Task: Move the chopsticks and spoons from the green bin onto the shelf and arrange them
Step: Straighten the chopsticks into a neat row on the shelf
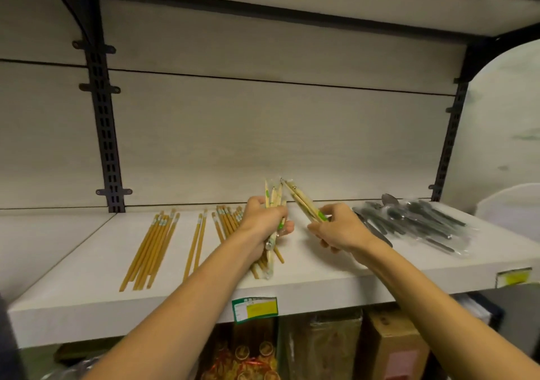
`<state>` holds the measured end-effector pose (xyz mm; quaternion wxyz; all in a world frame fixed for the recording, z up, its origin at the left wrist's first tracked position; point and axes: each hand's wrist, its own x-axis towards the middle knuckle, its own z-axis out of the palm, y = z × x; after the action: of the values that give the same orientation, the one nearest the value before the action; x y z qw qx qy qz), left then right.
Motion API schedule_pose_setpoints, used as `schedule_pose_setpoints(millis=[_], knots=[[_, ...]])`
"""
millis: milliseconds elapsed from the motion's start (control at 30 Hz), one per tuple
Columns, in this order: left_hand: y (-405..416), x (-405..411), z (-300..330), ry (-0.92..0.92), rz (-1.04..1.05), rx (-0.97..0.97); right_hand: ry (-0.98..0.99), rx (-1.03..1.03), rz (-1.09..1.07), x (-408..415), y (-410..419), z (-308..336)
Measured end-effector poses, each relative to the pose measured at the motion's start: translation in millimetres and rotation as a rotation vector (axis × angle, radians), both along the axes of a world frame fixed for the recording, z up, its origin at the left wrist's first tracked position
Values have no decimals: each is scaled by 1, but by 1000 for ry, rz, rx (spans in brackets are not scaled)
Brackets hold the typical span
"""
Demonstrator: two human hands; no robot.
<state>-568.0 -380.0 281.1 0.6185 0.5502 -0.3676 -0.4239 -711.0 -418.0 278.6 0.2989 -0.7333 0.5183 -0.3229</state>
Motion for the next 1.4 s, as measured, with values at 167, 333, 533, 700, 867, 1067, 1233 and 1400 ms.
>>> schedule_pose_setpoints(millis=[167,333,533,700,867,1067,1233,1400], knots=[[-11,-13,-5,-287,-35,38,98,4,35,-10,-18,-9],[-7,-8,-11,-467,-153,69,199,-56,124,-18,-28,-14],[0,6,-23,-835,-219,33,271,-211,167,-21,-29,-21],[6,19,-25,-1111,-256,59,305,-273,253,-27,-25,-22],[15,31,-27,-1285,-241,62,409,-252,378,-15,-25,-19],[30,57,-31,-1319,-239,60,513,-216,466,12,-24,-30],[40,82,-29,-1382,-218,132,623,-201,501,37,-12,-28],[53,99,-30,-1414,-230,119,618,-255,601,69,4,-29]])
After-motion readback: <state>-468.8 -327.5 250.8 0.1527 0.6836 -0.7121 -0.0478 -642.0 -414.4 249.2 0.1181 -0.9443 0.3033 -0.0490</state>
